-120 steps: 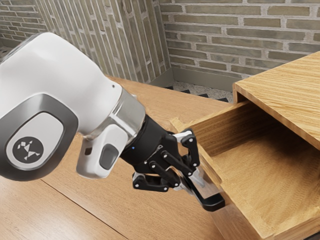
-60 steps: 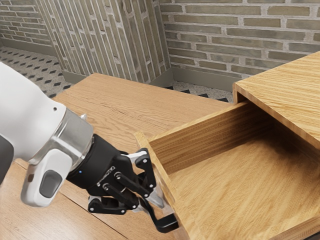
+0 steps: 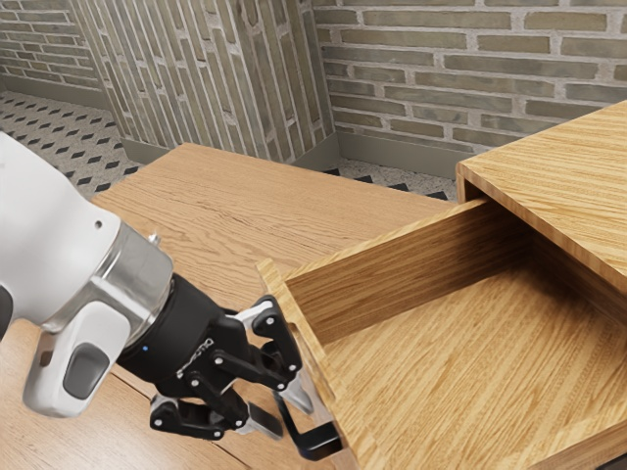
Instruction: Pull the drawer handle with one arm to open the drawer
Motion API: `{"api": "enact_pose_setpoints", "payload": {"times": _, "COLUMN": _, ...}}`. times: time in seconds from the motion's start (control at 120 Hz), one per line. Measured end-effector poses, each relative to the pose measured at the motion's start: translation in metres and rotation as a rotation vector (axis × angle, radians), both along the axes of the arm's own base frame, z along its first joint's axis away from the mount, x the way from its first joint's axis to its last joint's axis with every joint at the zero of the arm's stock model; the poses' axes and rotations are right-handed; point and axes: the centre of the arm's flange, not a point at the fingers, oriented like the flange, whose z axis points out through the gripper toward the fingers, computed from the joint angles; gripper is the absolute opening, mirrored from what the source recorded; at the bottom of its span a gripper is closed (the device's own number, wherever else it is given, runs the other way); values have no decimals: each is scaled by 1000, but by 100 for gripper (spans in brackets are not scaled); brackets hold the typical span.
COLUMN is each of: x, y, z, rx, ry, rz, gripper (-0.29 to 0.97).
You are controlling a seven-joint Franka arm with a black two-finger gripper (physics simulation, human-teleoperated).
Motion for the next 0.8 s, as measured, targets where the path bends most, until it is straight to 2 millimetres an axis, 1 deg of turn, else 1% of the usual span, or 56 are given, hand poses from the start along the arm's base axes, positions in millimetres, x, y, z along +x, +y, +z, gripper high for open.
{"api": "enact_pose_setpoints", "payload": {"times": 0.05, "x": -2, "y": 0, "z": 3, "rx": 0, "ry": 0, "rz": 0, "gripper": 20}}
{"api": "enact_pose_setpoints", "payload": {"times": 0.1, "x": -4, "y": 0, "z": 11, "rx": 2, "ry": -6, "rz": 0, "gripper": 22}}
{"api": "enact_pose_setpoints", "payload": {"times": 0.15, "x": -7, "y": 0, "z": 28, "rx": 2, "ry": -25, "rz": -1, "gripper": 23}}
{"api": "enact_pose_setpoints", "payload": {"times": 0.183, "x": -11, "y": 0, "z": 45, "rx": 1, "ry": -44, "rz": -3, "gripper": 24}}
{"api": "enact_pose_setpoints", "payload": {"times": 0.217, "x": -15, "y": 1, "z": 73, "rx": 6, "ry": -75, "rz": 2, "gripper": 25}}
{"api": "enact_pose_setpoints", "payload": {"times": 0.25, "x": -15, "y": 2, "z": 105, "rx": 20, "ry": -105, "rz": 15, "gripper": 26}}
{"api": "enact_pose_setpoints", "payload": {"times": 0.283, "x": 1, "y": 0, "z": 145, "rx": 52, "ry": -124, "rz": 46, "gripper": 28}}
{"api": "enact_pose_setpoints", "payload": {"times": 0.317, "x": 35, "y": 0, "z": 178, "rx": 95, "ry": -123, "rz": 103, "gripper": 34}}
{"api": "enact_pose_setpoints", "payload": {"times": 0.325, "x": 47, "y": 4, "z": 186, "rx": 99, "ry": -119, "rz": 128, "gripper": 35}}
{"api": "enact_pose_setpoints", "payload": {"times": 0.342, "x": 69, "y": 12, "z": 196, "rx": 109, "ry": -103, "rz": 181, "gripper": 38}}
{"api": "enact_pose_setpoints", "payload": {"times": 0.358, "x": 87, "y": 22, "z": 200, "rx": 117, "ry": -80, "rz": 238, "gripper": 40}}
{"api": "enact_pose_setpoints", "payload": {"times": 0.383, "x": 109, "y": 40, "z": 199, "rx": 120, "ry": -33, "rz": 329, "gripper": 43}}
{"api": "enact_pose_setpoints", "payload": {"times": 0.417, "x": 136, "y": 72, "z": 187, "rx": 103, "ry": 49, "rz": 462, "gripper": 47}}
{"api": "enact_pose_setpoints", "payload": {"times": 0.442, "x": 152, "y": 95, "z": 172, "rx": 85, "ry": 109, "rz": 554, "gripper": 49}}
{"api": "enact_pose_setpoints", "payload": {"times": 0.475, "x": 163, "y": 118, "z": 157, "rx": 68, "ry": 177, "rz": 659, "gripper": 52}}
{"api": "enact_pose_setpoints", "payload": {"times": 0.508, "x": 167, "y": 131, "z": 150, "rx": 62, "ry": 219, "rz": 745, "gripper": 55}}
{"api": "enact_pose_setpoints", "payload": {"times": 0.558, "x": 167, "y": 136, "z": 143, "rx": 55, "ry": 270, "rz": 838, "gripper": 58}}
{"api": "enact_pose_setpoints", "payload": {"times": 0.692, "x": 162, "y": 130, "z": 135, "rx": 28, "ry": 357, "rz": 1021, "gripper": 63}}
{"api": "enact_pose_setpoints", "payload": {"times": 0.8, "x": 160, "y": 131, "z": 132, "rx": 2, "ry": 401, "rz": 1152, "gripper": 65}}
